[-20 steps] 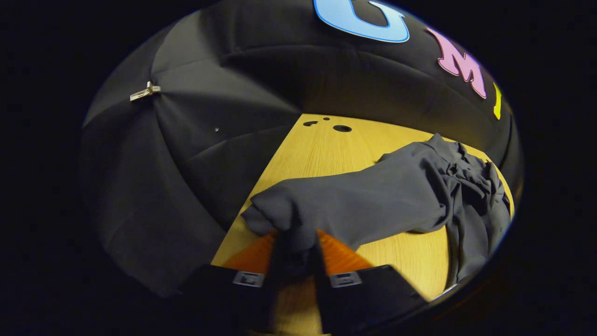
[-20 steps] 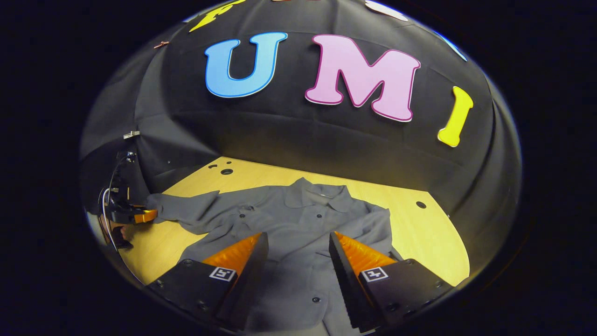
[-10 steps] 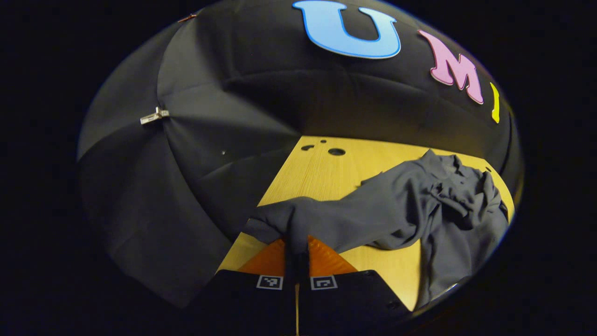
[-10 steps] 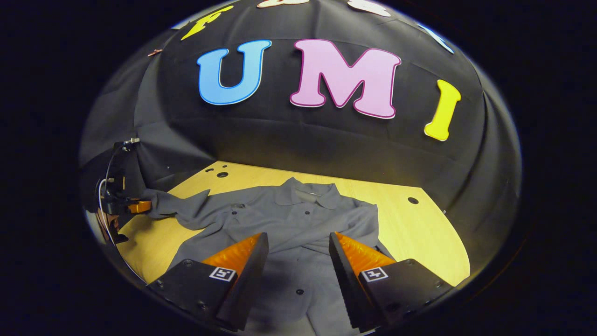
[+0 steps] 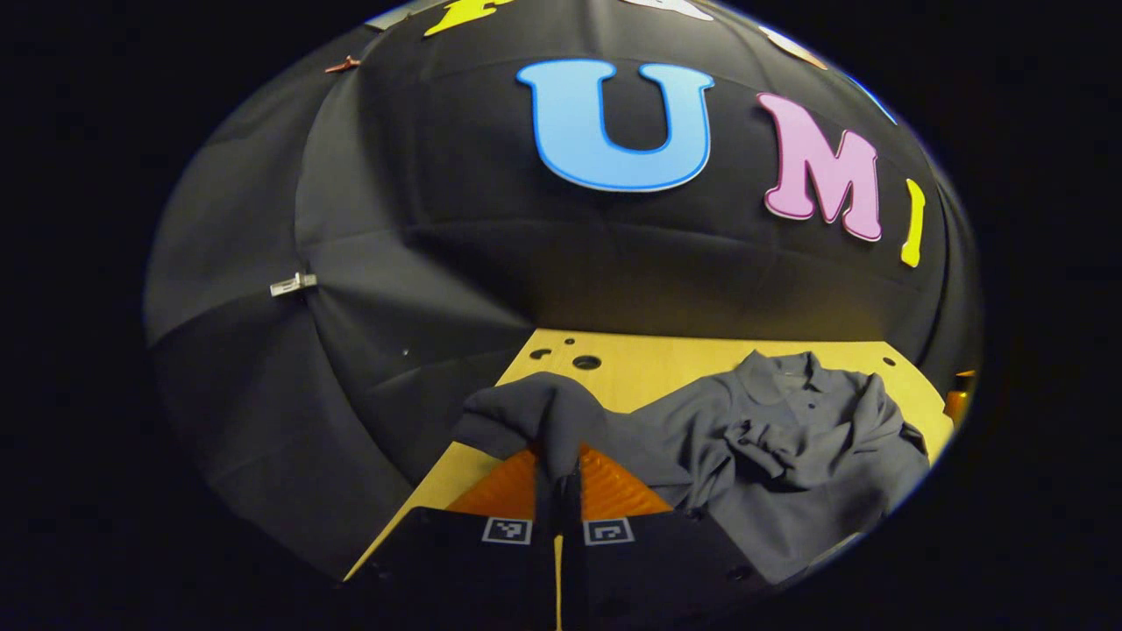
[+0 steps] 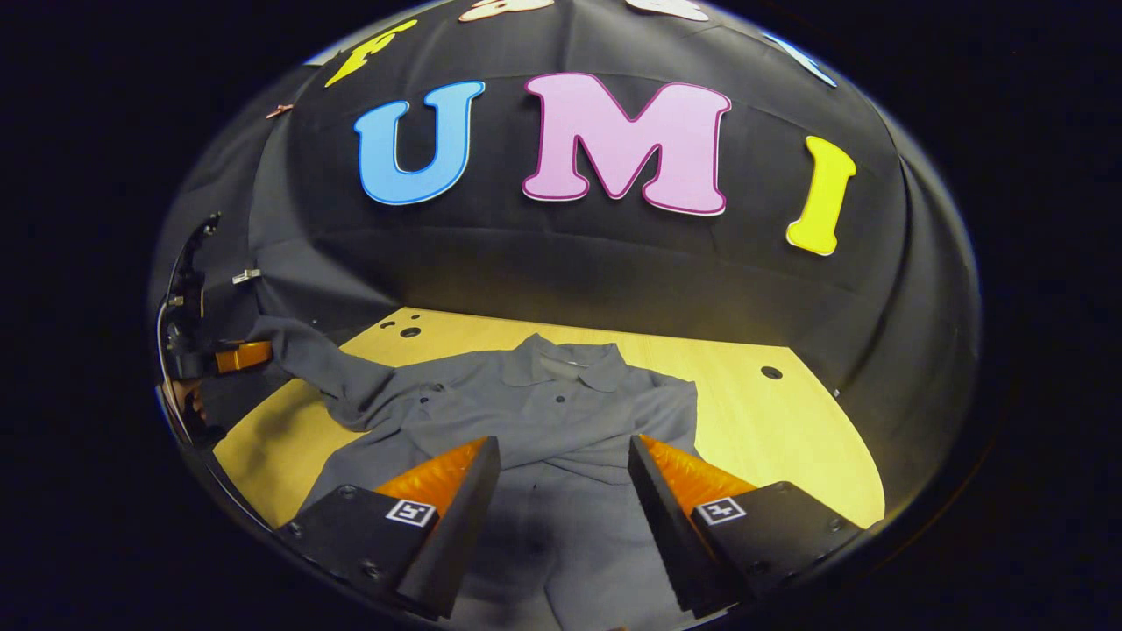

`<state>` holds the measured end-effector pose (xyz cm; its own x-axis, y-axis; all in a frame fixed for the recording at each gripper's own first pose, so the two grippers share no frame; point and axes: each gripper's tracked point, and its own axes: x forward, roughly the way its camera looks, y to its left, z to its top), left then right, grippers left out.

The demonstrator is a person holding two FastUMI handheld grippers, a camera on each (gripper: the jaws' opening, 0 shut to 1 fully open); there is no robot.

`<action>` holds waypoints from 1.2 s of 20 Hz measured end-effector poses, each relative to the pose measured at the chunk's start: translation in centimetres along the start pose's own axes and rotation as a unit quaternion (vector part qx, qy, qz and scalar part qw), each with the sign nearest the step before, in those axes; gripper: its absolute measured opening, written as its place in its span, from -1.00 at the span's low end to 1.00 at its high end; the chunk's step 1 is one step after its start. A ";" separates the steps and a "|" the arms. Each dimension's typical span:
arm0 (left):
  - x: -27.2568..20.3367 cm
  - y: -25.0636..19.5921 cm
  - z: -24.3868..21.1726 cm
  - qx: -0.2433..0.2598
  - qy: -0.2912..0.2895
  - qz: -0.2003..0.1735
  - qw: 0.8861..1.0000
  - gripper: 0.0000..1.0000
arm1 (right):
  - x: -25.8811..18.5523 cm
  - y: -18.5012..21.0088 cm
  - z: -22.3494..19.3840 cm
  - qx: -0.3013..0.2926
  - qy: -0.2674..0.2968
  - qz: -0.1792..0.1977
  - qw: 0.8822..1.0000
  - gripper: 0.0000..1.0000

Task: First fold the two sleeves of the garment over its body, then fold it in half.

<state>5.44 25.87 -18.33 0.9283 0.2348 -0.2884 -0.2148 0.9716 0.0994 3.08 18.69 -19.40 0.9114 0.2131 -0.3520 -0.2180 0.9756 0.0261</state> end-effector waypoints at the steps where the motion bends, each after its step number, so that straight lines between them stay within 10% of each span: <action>1: -0.2 -0.9 0.6 0.005 -0.002 -0.001 1.000 -0.86 | -0.1 -0.3 0.1 0.004 -0.001 0.000 1.000 0.89; 13: -2.5 -20.2 5.6 0.014 -0.040 -0.133 0.990 -0.86 | -1.5 -7.7 -1.4 0.034 0.000 -0.027 0.999 0.90; 24: 1.0 -36.3 -1.7 0.068 0.023 -0.190 0.979 -0.86 | -2.3 -16.5 -4.4 0.054 0.023 -0.054 0.997 0.90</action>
<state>13.60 -9.09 -23.86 0.9182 -0.1384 -0.3711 0.1882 0.9769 0.1012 3.06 1.93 -23.13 0.9098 0.1069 -0.4009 -0.0792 0.9932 0.0852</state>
